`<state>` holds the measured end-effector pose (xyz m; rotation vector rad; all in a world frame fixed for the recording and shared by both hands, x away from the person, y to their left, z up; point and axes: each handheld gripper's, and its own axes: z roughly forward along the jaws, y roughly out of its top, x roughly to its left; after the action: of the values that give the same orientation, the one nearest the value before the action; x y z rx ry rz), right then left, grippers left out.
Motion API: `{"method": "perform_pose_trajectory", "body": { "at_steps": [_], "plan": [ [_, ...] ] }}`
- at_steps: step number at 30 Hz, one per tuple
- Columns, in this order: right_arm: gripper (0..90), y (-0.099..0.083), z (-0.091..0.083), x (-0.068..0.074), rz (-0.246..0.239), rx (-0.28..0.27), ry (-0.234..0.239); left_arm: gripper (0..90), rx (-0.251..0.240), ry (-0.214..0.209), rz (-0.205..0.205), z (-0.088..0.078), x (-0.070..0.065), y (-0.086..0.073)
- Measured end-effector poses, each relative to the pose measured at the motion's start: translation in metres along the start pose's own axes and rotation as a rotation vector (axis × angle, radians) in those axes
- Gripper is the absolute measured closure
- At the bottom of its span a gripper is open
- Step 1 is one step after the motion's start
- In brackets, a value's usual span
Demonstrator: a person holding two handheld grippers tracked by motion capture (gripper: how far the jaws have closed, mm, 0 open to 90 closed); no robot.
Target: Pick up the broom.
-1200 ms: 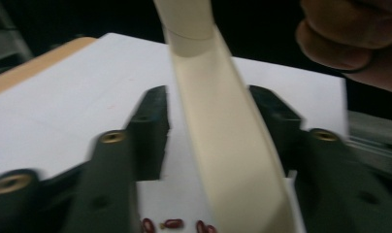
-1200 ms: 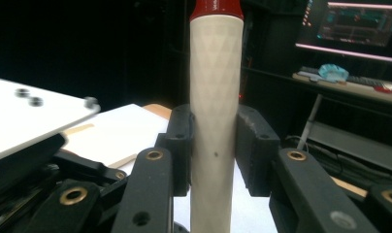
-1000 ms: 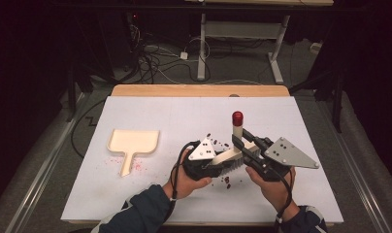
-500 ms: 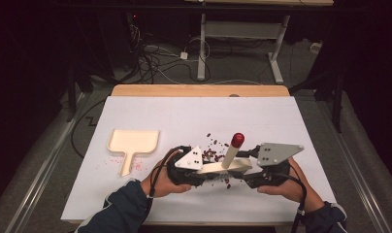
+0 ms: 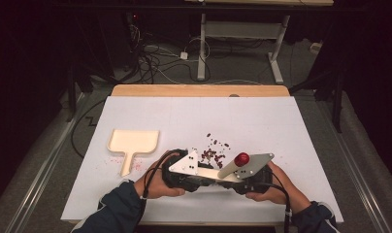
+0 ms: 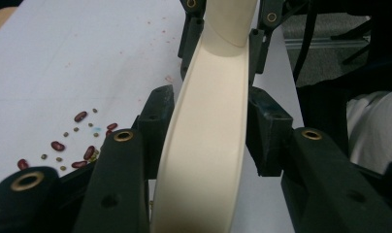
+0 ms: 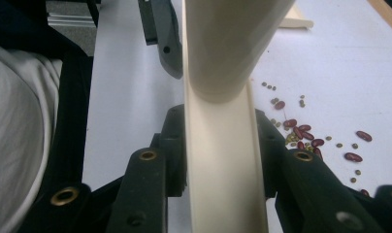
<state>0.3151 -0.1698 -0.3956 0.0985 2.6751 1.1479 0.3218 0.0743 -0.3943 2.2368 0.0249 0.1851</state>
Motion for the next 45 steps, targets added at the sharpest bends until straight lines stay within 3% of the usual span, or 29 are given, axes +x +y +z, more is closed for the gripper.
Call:
{"method": "perform_pose_trajectory", "body": {
  "at_steps": [3,4,5,6,7,8,9,10,18,21,24,25,30,36,39,45],
  "plan": [
    [67.7,0.0,-0.003,-0.001,0.015,-0.006,-0.026,44.8,-0.009,0.076,0.001,-0.005,0.0,-0.001],
    [67.7,0.0,-0.003,-0.001,0.015,-0.006,-0.026,44.8,-0.012,0.112,-0.009,-0.008,0.0,-0.002],
    [67.7,-0.001,-0.005,-0.004,0.038,-0.007,-0.056,32.5,-0.018,0.202,-0.023,-0.014,0.001,-0.005],
    [67.7,-0.001,-0.005,-0.004,0.038,-0.007,-0.056,31.8,-0.018,0.202,-0.023,-0.014,0.001,-0.005],
    [67.7,-0.004,-0.009,-0.009,0.067,-0.012,-0.088,29.4,-0.026,0.228,-0.04,-0.017,0.001,-0.008],
    [67.6,-0.005,-0.01,-0.011,0.081,-0.015,-0.103,26.4,-0.033,0.262,-0.046,-0.021,0.001,-0.011],
    [67.7,-0.006,-0.012,-0.014,0.092,-0.016,-0.126,24.9,-0.038,0.329,-0.064,-0.03,0.001,-0.019],
    [67.7,-0.007,-0.014,-0.016,0.105,-0.018,-0.141,23.7,-0.038,0.329,-0.064,-0.03,0.001,-0.019],
    [67.7,-0.012,-0.027,-0.031,0.182,-0.058,-0.236,19.4,-0.028,0.502,-0.168,-0.06,0.002,-0.06],
    [67.7,-0.016,-0.032,-0.039,0.217,-0.059,-0.302,19.5,-0.014,0.548,-0.207,-0.071,0.0,-0.075],
    [67.6,-0.018,-0.035,-0.042,0.232,-0.055,-0.326,19.6,-0.01,0.595,-0.26,-0.08,-0.003,-0.088],
    [67.7,-0.02,-0.036,-0.044,0.241,-0.048,-0.361,19.8,-0.01,0.609,-0.278,-0.083,-0.004,-0.092],
    [67.7,-0.024,-0.038,-0.049,0.25,-0.023,-0.411,20.0,0.02,0.652,-0.335,-0.089,-0.012,-0.114],
    [67.7,-0.031,-0.038,-0.067,0.284,-0.006,-0.472,20.9,0.067,0.662,-0.346,-0.094,-0.024,-0.13],
    [67.7,-0.032,-0.038,-0.073,0.298,-0.005,-0.473,21.9,0.068,0.634,-0.353,-0.097,-0.029,-0.135],
    [67.8,-0.033,-0.031,-0.089,0.305,0.03,-0.515,21.3,0.076,0.642,-0.352,-0.097,-0.033,-0.139]
  ]
}}
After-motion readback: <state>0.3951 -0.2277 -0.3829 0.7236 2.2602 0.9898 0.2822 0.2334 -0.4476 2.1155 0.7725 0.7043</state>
